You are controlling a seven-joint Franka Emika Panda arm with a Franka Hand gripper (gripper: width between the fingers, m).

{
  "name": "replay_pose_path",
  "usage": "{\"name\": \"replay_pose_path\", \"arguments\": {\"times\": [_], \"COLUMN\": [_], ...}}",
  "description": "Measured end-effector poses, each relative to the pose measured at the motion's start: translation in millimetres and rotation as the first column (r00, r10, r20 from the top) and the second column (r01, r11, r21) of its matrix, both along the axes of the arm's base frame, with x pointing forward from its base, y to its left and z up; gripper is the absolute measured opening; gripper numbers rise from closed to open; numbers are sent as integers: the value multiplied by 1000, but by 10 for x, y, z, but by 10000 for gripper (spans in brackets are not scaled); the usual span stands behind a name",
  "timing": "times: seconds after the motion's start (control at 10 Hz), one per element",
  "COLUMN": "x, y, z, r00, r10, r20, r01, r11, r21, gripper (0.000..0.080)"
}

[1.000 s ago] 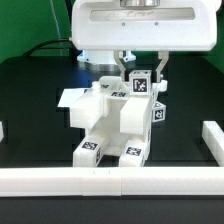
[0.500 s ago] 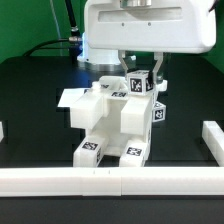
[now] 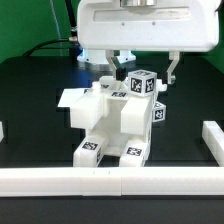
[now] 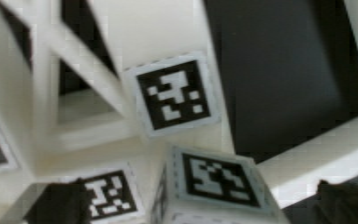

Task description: Assemble chair

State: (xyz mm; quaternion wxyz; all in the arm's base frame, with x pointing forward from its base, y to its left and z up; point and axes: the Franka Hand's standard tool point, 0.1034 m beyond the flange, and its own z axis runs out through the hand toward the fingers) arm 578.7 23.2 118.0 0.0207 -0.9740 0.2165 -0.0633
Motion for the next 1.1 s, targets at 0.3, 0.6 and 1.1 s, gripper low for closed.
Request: {"name": "replay_pose_path", "arguments": {"times": [0.3, 0.6, 1.1], "x": [12, 12, 12], "y": [-13, -36, -67], "z": [-4, -4, -4], "r00": [962, 885, 671], "r10": [272, 466, 740], "r20": [3, -6, -46], "r01": [-272, -466, -739], "r11": [961, 882, 663], "r21": [-41, -70, -119], "gripper": [648, 649, 649]}}
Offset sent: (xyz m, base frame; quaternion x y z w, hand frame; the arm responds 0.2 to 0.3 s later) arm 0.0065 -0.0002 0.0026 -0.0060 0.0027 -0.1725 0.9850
